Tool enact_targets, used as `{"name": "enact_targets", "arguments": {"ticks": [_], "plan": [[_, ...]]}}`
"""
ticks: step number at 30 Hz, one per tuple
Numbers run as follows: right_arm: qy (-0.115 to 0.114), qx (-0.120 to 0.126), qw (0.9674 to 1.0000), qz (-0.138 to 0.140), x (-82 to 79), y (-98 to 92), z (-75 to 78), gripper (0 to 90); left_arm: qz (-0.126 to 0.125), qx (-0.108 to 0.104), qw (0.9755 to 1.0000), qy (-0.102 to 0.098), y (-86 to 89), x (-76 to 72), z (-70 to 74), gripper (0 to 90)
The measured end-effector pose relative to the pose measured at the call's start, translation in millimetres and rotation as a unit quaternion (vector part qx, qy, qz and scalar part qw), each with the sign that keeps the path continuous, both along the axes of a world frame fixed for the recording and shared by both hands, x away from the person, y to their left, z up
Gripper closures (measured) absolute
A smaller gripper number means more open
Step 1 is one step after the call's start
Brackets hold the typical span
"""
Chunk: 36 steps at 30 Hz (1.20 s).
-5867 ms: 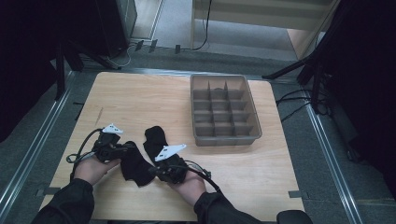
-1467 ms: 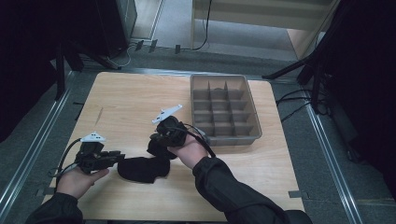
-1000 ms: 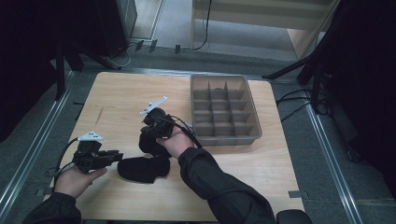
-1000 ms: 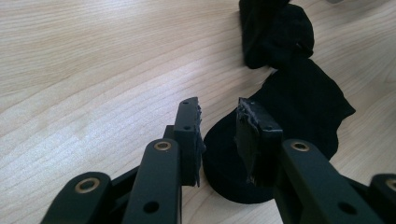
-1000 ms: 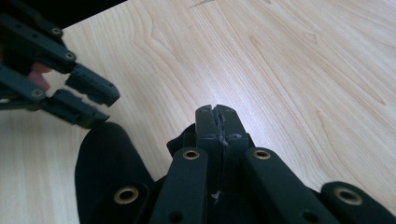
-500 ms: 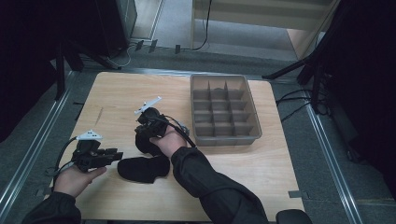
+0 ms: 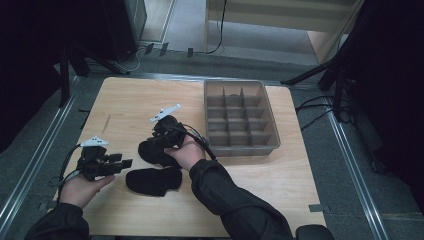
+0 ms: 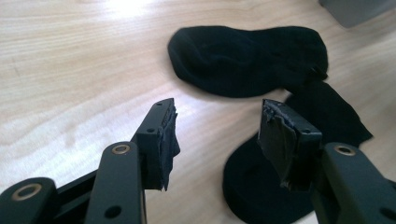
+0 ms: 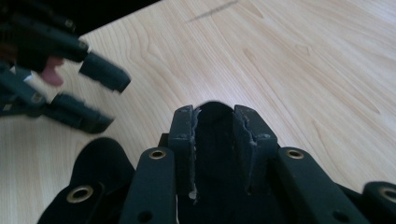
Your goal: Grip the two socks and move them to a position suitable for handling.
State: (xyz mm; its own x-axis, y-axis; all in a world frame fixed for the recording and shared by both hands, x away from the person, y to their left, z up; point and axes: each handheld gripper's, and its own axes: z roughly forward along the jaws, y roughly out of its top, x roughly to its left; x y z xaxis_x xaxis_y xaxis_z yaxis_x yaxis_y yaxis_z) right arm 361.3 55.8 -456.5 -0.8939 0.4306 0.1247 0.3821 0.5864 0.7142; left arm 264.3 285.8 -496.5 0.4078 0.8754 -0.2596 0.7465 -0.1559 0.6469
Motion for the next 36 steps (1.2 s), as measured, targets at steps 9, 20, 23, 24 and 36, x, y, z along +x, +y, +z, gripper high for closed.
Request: {"name": "enact_targets", "arguments": {"ticks": [9,20,23,24,36], "plan": [[0.006,0.001,0.9998,-0.017,-4.9,-25.8,-10.8,71.5,-0.002,0.006,1.0000,0.003,-4.1,20.9,-5.0,46.3],[0.011,-0.003,0.9984,-0.055,-12.3,-56.1,-27.8,72.5,-0.013,0.007,0.9999,-0.001,-19.2,51.5,-8.9,46.8],[0.009,-0.008,0.9981,-0.061,-15.0,-63.7,-32.3,72.5,-0.018,0.004,0.9998,-0.002,-22.6,57.1,-9.3,47.6],[0.006,-0.009,0.9981,-0.061,-15.9,-65.8,-33.2,72.5,-0.020,0.007,0.9998,-0.002,-24.1,59.1,-9.6,47.9],[0.018,-0.008,0.9954,-0.094,-23.1,-81.1,-53.5,71.9,-0.042,0.029,0.9985,0.017,-37.7,70.7,-16.7,48.2]]}}
